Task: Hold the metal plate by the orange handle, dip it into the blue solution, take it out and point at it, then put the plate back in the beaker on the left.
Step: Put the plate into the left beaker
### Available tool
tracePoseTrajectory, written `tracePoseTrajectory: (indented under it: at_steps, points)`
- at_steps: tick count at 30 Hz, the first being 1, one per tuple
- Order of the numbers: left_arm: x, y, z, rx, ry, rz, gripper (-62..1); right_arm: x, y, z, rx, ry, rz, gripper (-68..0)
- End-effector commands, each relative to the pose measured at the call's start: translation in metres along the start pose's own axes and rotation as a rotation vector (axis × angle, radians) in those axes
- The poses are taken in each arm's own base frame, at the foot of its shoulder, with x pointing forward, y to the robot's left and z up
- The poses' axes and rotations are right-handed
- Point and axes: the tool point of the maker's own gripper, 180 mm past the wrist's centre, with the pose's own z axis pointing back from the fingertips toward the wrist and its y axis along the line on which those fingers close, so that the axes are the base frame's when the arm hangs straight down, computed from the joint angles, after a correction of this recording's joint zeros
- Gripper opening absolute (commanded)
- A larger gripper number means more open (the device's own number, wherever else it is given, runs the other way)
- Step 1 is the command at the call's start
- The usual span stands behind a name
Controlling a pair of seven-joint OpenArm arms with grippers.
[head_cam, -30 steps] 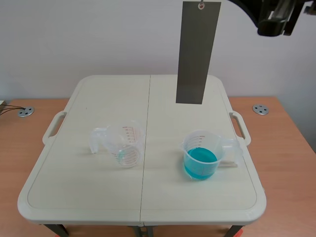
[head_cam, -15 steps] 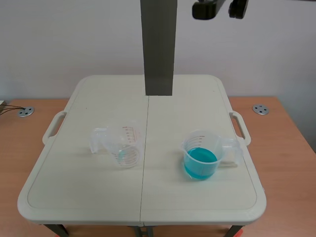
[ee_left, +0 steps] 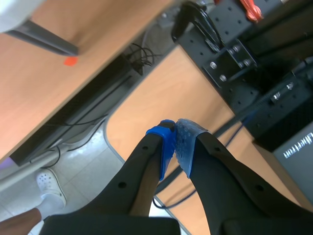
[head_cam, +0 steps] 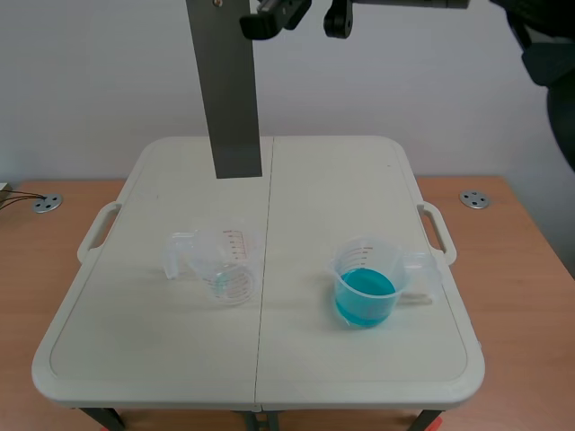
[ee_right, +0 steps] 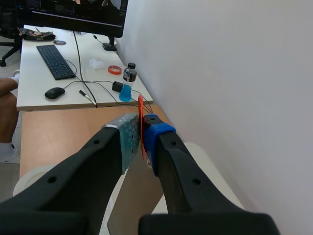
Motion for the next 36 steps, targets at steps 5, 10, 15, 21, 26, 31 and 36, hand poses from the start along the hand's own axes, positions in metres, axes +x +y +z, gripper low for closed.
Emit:
tracePoseTrajectory:
  at_steps: [5,10,15,21,26,31,36]
  points:
    - [0.001,-0.002,-0.001,-0.006,-0.009,0.009,-59.1,0.005,-0.002,-0.013,0.015,-0.033,-0.01,-66.3]
    - [0.001,-0.002,-0.001,-0.005,-0.011,0.008,-59.1,-0.004,0.004,-0.022,0.05,-0.026,-0.031,-66.3]
    - [0.001,-0.004,-0.001,-0.011,-0.008,0.01,-59.1,-0.013,0.002,-0.024,0.05,-0.023,-0.064,-66.3]
    - [-0.002,-0.007,-0.001,-0.019,0.009,0.012,-59.1,-0.02,-0.002,-0.025,0.038,-0.025,-0.076,-66.3]
    - [-0.003,-0.007,-0.001,-0.019,0.013,0.012,-59.1,-0.027,0.001,-0.028,0.048,-0.019,-0.092,-66.3]
    - [-0.003,-0.007,-0.001,-0.018,0.013,0.012,-59.1,-0.034,0.006,-0.031,0.059,-0.007,-0.09,-66.3]
    - [-0.003,-0.007,-0.001,-0.018,0.013,0.012,-59.1,-0.036,0.013,-0.034,0.079,-0.004,-0.096,-66.3]
